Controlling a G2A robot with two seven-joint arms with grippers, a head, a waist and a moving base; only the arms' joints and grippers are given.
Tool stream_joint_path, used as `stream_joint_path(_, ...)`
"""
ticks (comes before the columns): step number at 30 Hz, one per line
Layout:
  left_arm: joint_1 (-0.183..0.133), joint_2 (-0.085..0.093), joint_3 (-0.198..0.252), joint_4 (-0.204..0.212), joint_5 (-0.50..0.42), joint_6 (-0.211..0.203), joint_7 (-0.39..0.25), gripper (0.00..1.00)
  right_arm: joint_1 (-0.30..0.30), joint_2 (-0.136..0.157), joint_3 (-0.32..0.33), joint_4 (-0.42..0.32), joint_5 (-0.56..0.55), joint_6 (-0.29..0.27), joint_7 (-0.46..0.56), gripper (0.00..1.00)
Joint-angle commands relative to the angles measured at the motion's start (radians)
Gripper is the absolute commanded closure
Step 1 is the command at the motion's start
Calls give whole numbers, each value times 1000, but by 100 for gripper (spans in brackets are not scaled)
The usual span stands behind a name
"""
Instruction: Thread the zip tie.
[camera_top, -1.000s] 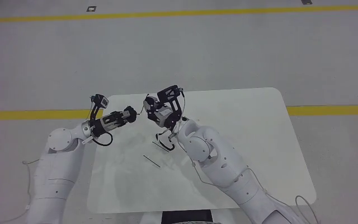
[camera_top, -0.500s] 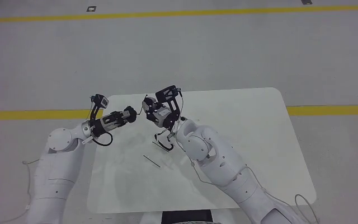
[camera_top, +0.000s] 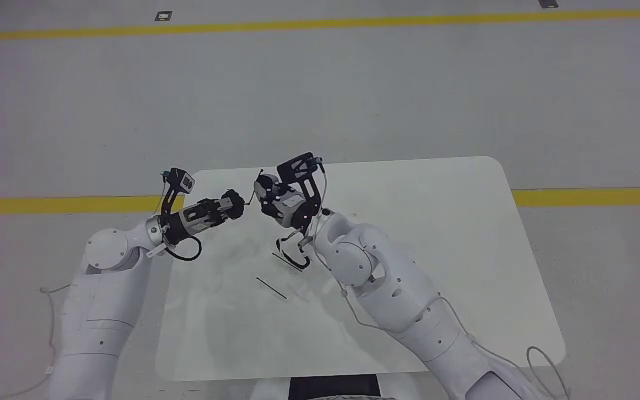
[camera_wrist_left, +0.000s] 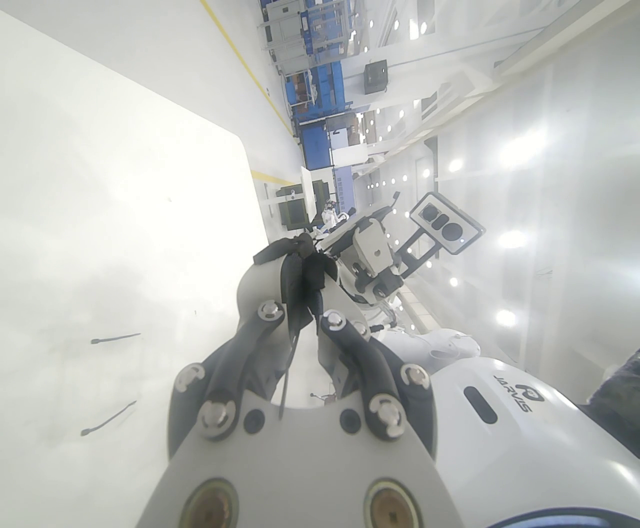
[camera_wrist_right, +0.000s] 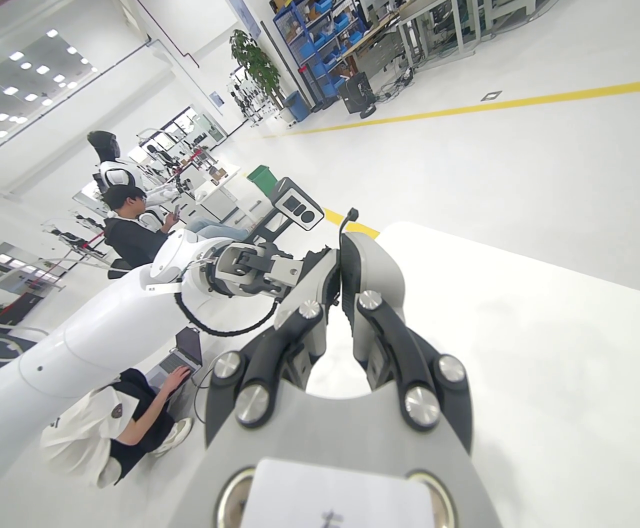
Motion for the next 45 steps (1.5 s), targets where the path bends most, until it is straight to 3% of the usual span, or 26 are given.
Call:
stream_joint_path(1, 0, 0, 0, 0, 0, 0, 0, 100, 0, 0, 0, 0, 0, 1, 1, 100)
stream_joint_path(45, 0, 0, 0, 0, 0, 0, 0, 100, -26, 4, 32, -42, 14, -1, -11, 100)
